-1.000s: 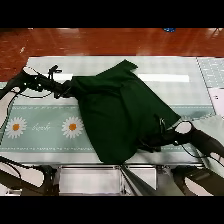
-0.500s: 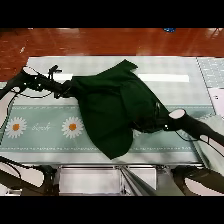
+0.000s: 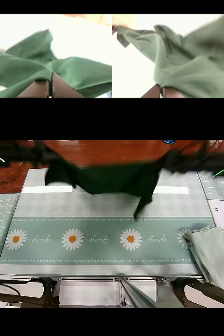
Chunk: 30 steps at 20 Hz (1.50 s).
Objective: Fold the shirts.
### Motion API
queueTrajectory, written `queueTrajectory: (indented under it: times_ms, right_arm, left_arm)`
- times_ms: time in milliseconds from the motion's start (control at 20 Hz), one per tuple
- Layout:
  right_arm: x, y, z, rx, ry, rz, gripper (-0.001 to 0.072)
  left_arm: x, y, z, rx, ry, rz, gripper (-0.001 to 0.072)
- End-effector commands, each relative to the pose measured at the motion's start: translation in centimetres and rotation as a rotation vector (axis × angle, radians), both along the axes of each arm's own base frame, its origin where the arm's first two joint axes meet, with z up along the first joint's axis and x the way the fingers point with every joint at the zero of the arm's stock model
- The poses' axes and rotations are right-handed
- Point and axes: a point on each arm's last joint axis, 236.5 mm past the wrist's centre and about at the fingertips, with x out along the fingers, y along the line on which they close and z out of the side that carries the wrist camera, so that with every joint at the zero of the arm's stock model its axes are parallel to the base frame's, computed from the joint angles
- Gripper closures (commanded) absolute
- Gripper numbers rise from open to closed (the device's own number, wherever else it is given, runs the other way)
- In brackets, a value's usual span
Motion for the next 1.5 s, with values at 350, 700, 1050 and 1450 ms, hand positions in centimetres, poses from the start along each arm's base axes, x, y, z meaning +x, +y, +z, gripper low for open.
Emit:
queueTrajectory:
  times_ms: [350,700,1050,1450]
  right_arm:
    - [-15.0,-4.1,18.0,-0.352,-0.435,-0.019,0.0691]
    - [-23.3,-5.8,15.8,-0.441,-0.336,-0.106,0.0691]
    - [-21.4,-5.5,0.6,-0.343,0.034,-0.078,0.0691]
    - [-8.3,-6.3,-14.1,-0.218,0.254,-0.117,0.0691]
  left_arm:
    - [-21.0,0.3,33.1,0.144,-0.85,0.157,0.0688]
    - [-31.5,1.4,36.5,0.487,-1.055,0.406,0.0688]
    - [-22.1,4.6,22.4,0.334,-0.526,0.291,0.0688]
    - [-4.1,0.8,-4.4,0.16,0.025,0.064,0.0688]
